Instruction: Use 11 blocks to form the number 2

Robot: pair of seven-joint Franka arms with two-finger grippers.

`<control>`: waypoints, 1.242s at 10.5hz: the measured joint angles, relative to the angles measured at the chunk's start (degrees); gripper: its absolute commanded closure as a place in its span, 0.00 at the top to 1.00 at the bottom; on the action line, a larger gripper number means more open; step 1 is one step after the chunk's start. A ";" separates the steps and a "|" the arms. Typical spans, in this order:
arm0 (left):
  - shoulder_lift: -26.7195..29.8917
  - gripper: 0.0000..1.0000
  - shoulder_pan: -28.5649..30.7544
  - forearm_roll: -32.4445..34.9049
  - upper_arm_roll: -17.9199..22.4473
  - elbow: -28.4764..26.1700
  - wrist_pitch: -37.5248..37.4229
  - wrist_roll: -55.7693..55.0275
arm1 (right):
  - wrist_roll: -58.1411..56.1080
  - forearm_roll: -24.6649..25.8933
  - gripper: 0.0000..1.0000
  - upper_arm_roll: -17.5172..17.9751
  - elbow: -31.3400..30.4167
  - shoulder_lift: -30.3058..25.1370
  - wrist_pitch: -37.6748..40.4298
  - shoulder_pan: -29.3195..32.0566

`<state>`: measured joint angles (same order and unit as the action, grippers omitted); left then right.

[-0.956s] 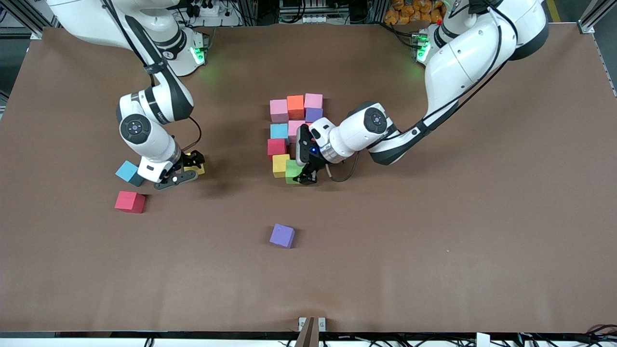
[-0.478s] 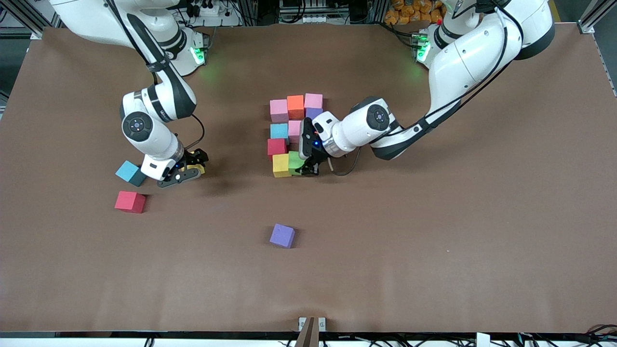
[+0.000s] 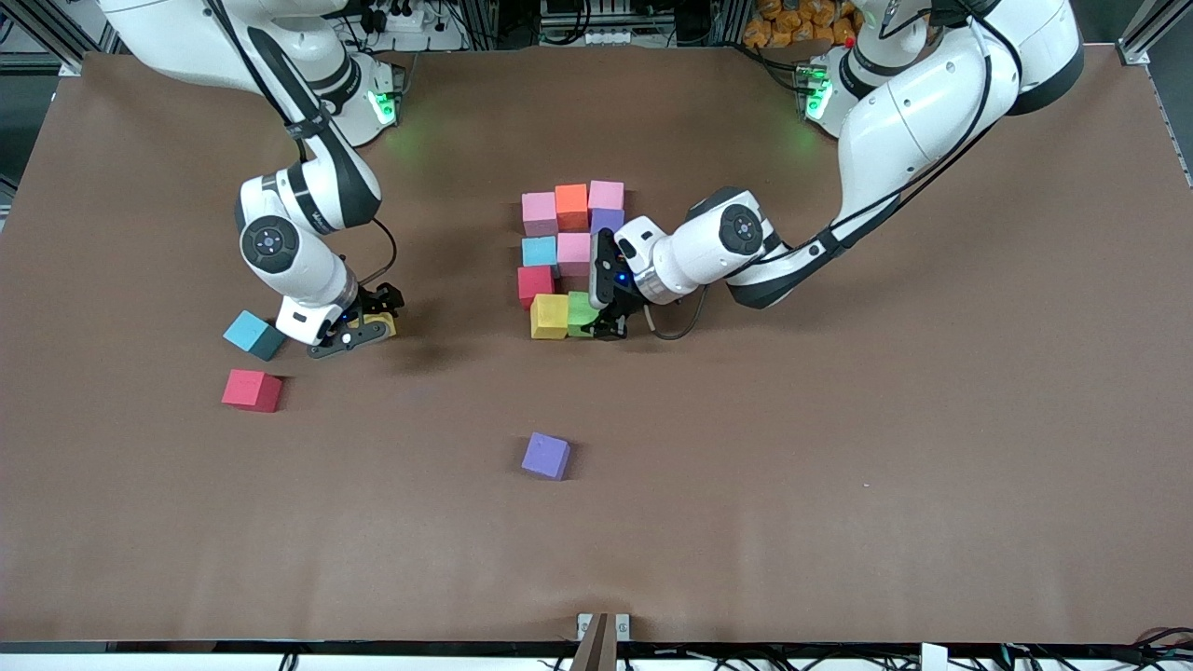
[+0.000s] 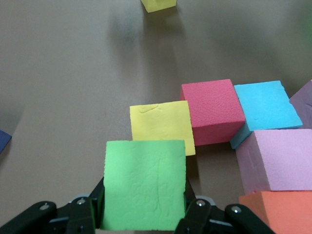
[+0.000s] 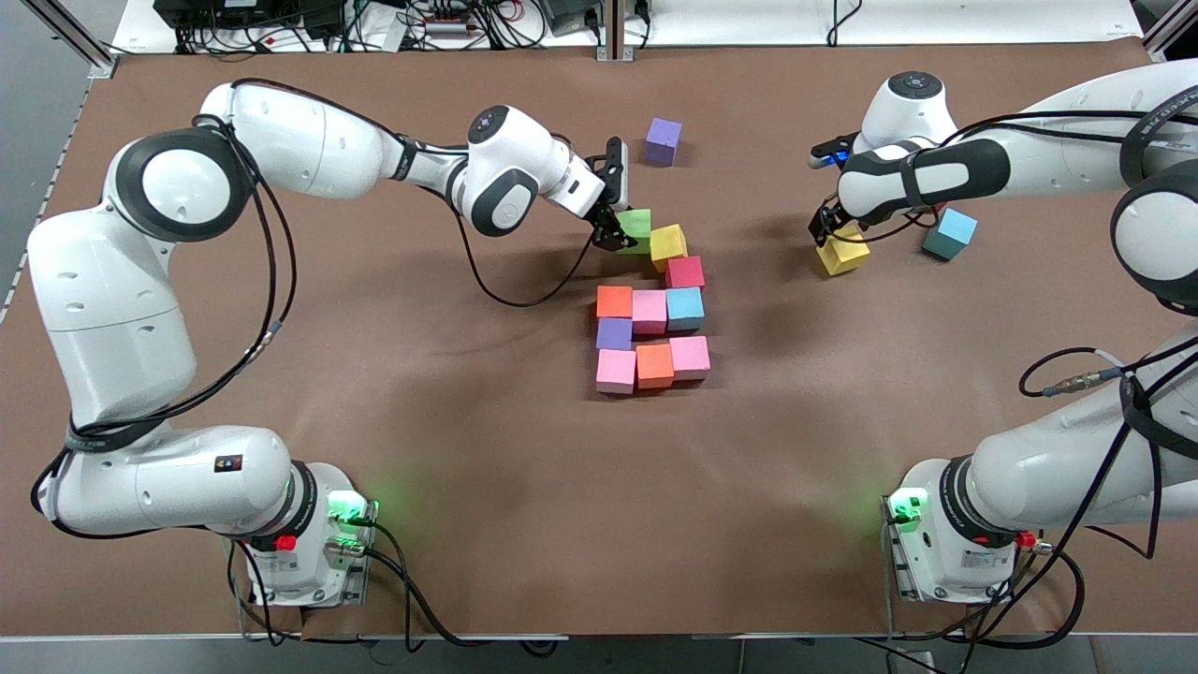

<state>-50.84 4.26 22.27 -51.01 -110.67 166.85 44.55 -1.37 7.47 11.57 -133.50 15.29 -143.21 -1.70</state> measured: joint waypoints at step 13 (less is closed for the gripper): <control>-0.11 0.07 1.74 0.00 -2.04 -1.38 -0.20 0.01 | 0.00 -0.04 1.00 0.00 -0.17 -0.03 -0.14 0.00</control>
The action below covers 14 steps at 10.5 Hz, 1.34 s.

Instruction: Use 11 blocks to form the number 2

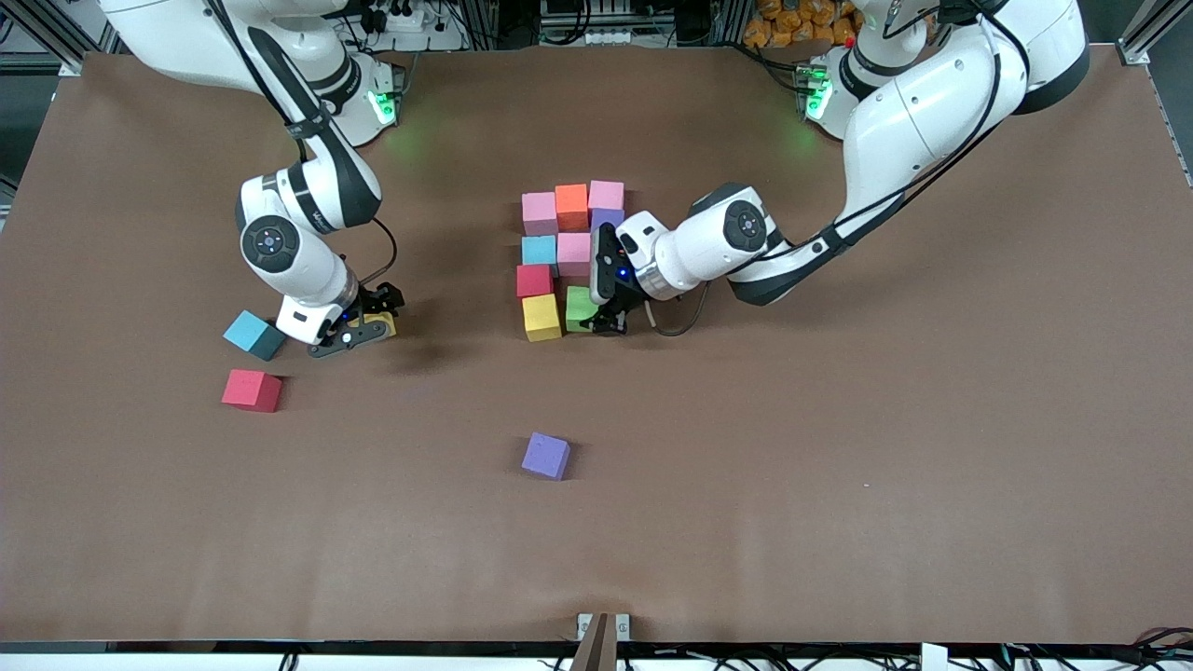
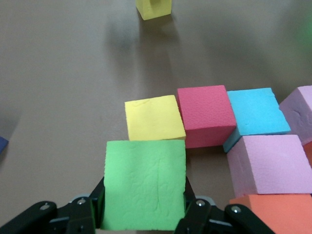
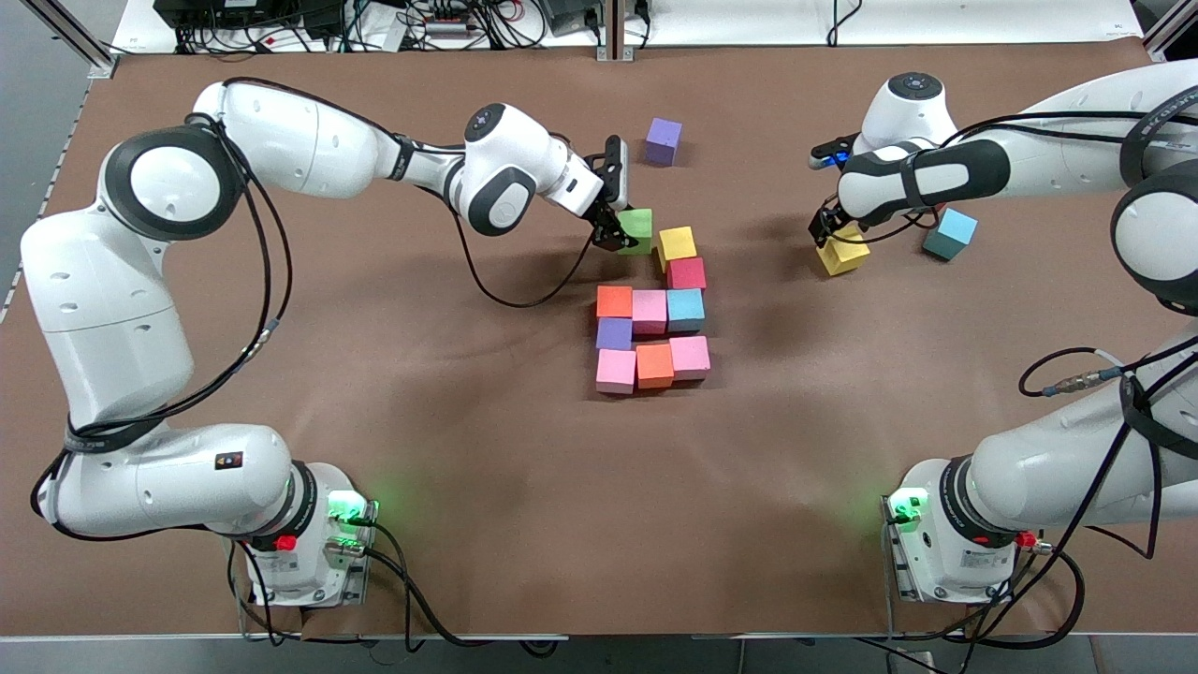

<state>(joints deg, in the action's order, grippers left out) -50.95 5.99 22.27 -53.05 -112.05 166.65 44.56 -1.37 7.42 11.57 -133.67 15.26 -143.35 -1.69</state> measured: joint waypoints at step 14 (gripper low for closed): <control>-2.68 0.07 -7.80 -1.21 6.07 4.40 0.22 -0.80 | -0.17 -0.03 0.00 0.38 -1.16 -0.30 -0.18 0.02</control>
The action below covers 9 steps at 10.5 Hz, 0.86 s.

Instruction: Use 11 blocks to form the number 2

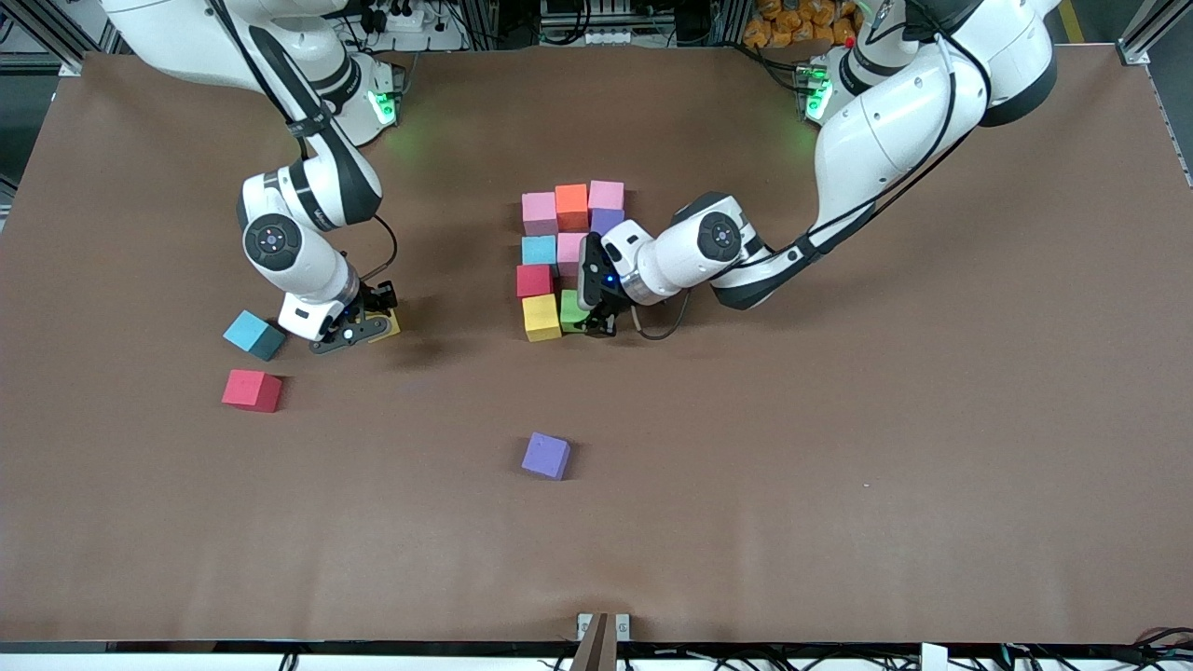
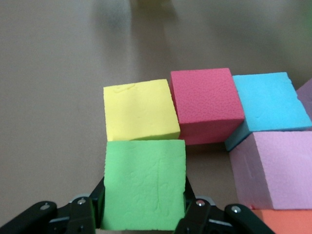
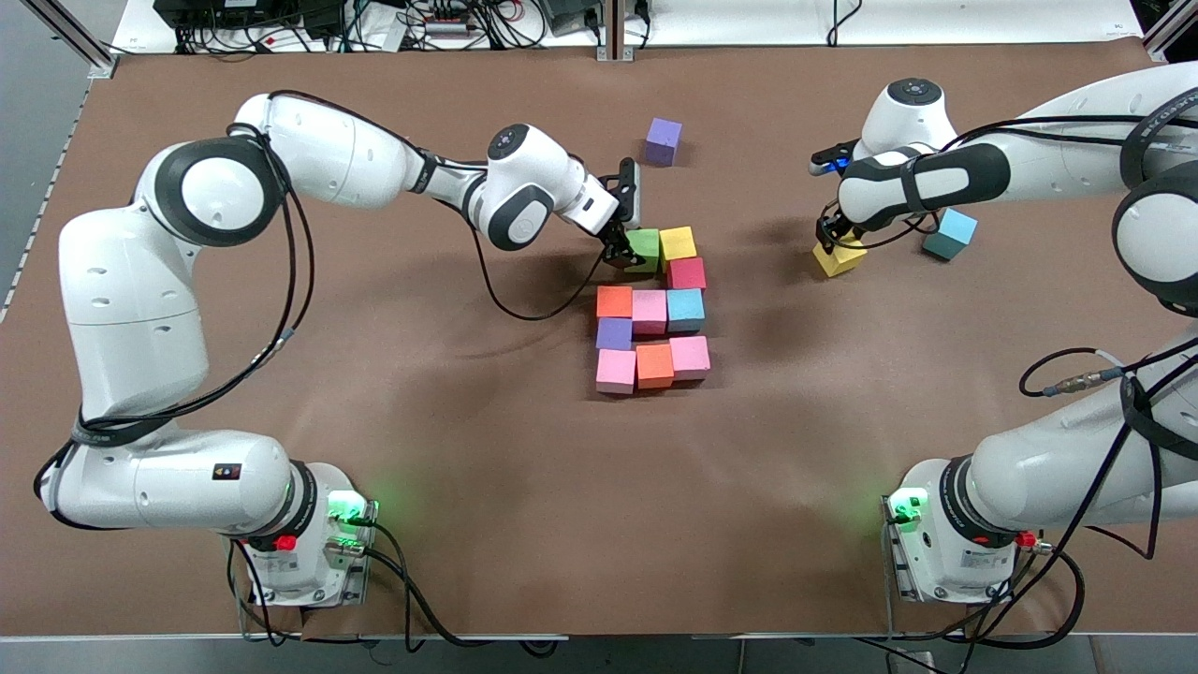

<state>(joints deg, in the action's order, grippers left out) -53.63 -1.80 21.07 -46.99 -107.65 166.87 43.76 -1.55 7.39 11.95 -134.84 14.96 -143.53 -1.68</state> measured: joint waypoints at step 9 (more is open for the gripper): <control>-0.72 0.35 -1.75 -0.03 1.58 1.82 0.35 -0.04 | -0.50 0.00 0.00 3.44 4.20 -0.54 -0.15 -0.04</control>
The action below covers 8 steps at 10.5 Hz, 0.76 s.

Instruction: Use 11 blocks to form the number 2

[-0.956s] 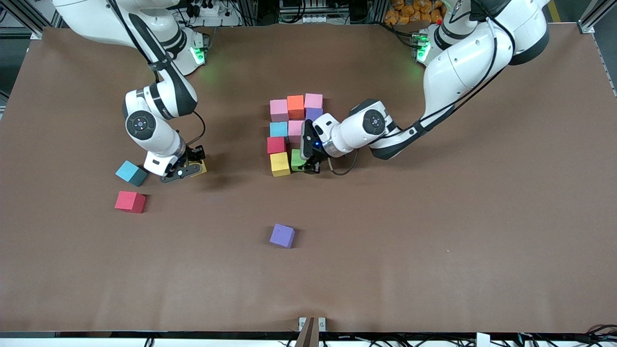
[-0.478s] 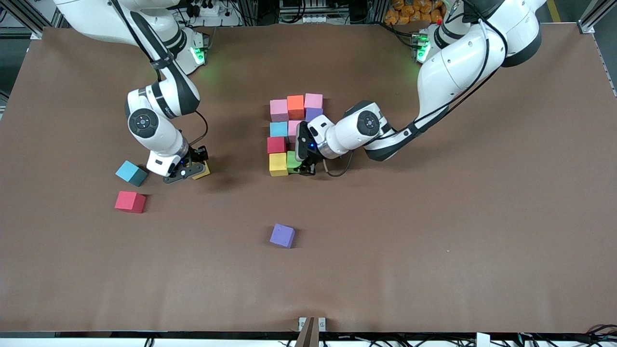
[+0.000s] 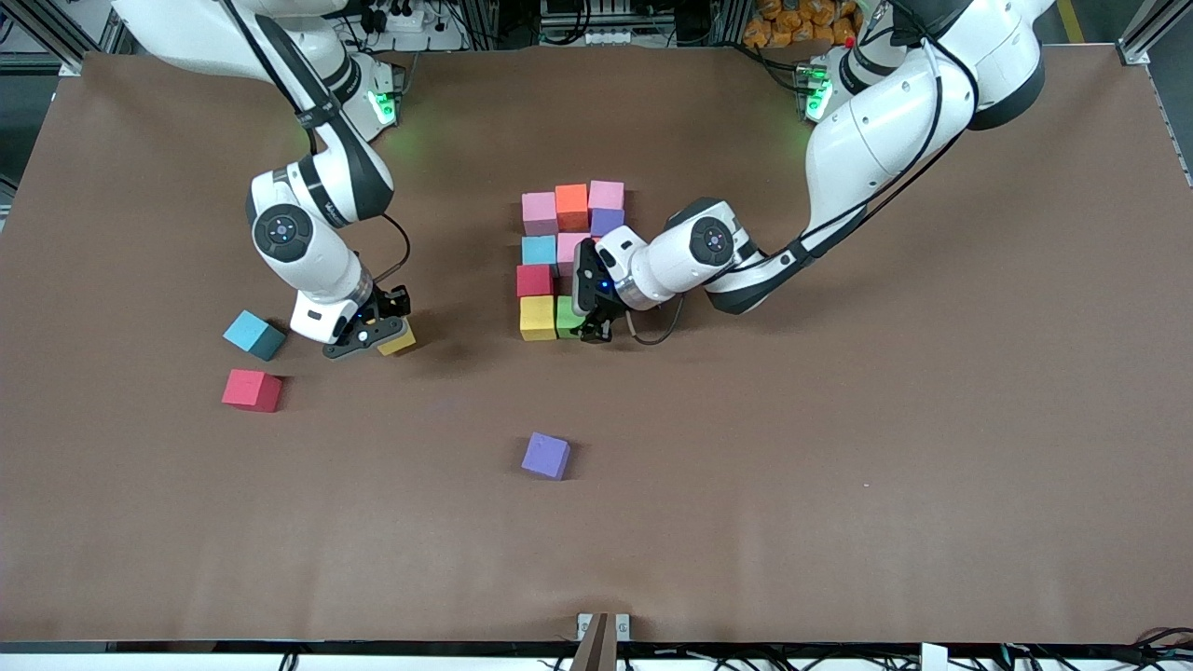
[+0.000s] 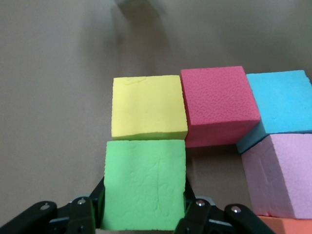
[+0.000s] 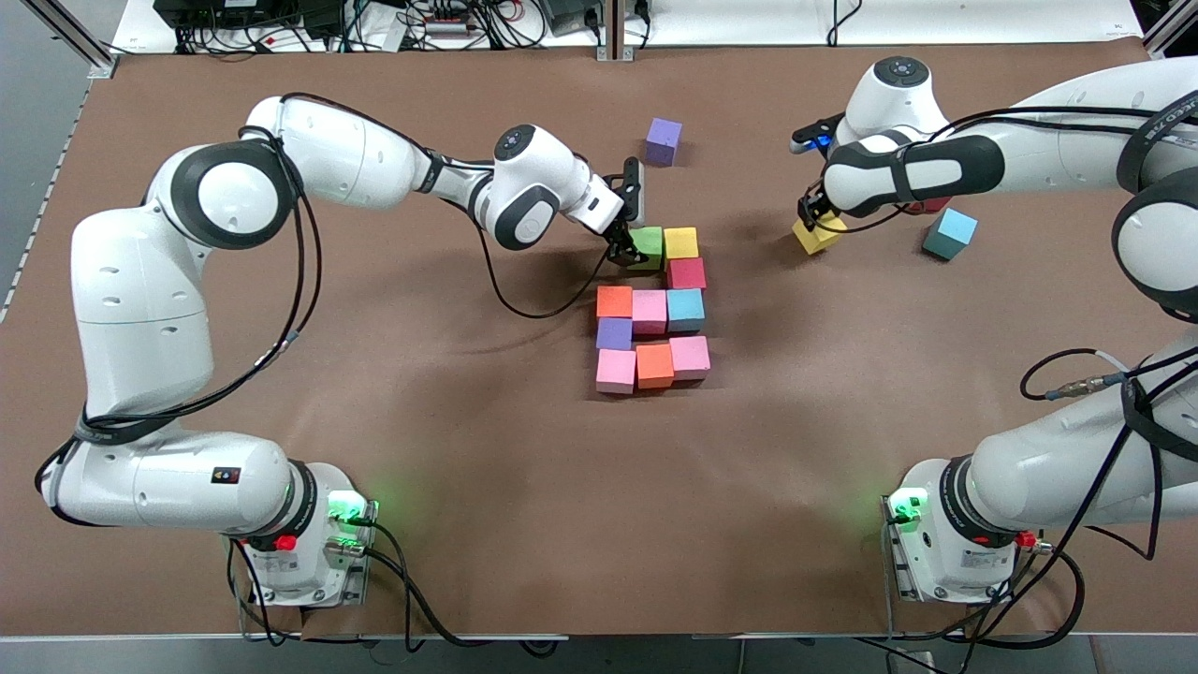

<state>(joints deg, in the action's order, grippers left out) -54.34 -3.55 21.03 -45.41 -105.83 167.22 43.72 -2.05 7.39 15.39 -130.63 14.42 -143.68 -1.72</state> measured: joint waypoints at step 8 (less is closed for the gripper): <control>-0.76 0.58 -1.13 0.00 0.64 0.08 2.18 0.00 | -2.74 0.00 0.00 1.16 2.17 -0.01 1.57 -0.01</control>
<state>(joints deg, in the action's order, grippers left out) -55.10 -4.69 21.03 -44.78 -105.74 169.40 43.72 -4.79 7.39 16.55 -128.46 14.41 -142.11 -1.73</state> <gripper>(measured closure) 0.410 0.489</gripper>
